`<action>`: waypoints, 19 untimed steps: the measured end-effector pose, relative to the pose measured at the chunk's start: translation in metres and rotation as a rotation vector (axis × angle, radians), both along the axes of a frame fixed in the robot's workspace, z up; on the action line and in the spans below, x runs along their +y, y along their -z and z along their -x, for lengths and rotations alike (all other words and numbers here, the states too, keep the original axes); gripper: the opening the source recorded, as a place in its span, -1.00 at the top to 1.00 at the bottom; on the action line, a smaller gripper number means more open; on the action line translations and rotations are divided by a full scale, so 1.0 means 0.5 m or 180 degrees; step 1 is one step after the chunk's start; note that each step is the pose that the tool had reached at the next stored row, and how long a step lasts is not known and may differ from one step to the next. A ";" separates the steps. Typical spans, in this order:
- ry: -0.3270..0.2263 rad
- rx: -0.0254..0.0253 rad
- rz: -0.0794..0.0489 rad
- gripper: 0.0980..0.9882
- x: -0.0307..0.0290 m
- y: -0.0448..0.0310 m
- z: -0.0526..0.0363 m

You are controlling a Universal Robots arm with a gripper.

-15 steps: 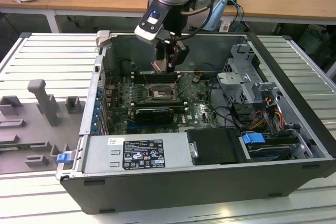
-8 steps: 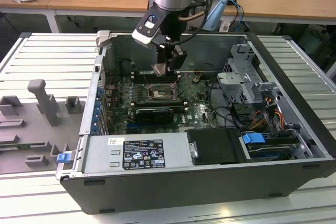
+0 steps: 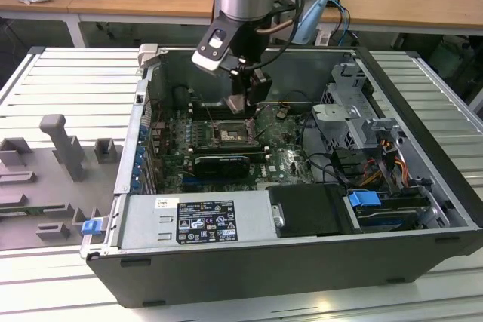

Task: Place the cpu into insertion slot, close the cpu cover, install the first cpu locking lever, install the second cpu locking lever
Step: 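Place the cpu into insertion slot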

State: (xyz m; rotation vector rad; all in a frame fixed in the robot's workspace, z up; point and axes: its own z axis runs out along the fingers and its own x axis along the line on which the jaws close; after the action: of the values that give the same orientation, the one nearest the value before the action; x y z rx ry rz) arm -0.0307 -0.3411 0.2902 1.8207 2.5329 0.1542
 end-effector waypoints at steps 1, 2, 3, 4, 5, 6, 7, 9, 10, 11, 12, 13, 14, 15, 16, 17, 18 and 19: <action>0.0001 -0.0021 -0.0001 0.01 0.000 0.002 0.001; 0.0002 -0.0033 0.0000 0.01 0.000 0.004 0.002; 0.0007 -0.0044 -0.0001 0.01 0.000 0.006 0.002; 0.0031 -0.0048 0.0000 0.01 0.000 0.009 0.002; 0.0064 -0.0049 0.0000 0.01 0.000 0.010 0.002; 0.0143 -0.0049 0.0001 0.01 0.000 0.013 0.002; 0.0231 -0.0049 0.0001 0.01 0.000 0.015 0.002; 0.0388 -0.0049 0.0002 0.01 0.000 0.021 0.002; 0.0458 -0.0049 0.0003 0.01 0.000 0.025 0.002; 0.0517 -0.0048 0.0003 0.01 0.000 0.028 0.002; 0.0610 -0.0049 0.0004 0.01 0.000 0.033 0.002; 0.0693 -0.0048 0.0005 0.01 0.000 0.037 0.002; 0.0755 -0.0049 0.0005 0.01 0.000 0.040 0.002; 0.0810 -0.0048 0.0006 0.01 0.000 0.043 0.002; 0.0860 -0.0048 0.0006 0.01 0.000 0.047 0.002; 0.0891 -0.0047 0.0006 0.01 0.001 0.049 0.002; 0.0906 -0.0047 0.0006 0.01 0.001 0.052 0.005; 0.0908 -0.0047 0.0007 0.01 0.002 0.056 0.014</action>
State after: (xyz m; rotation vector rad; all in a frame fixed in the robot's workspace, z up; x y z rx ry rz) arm -0.0379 -0.3402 0.2622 2.1427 2.2294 0.1580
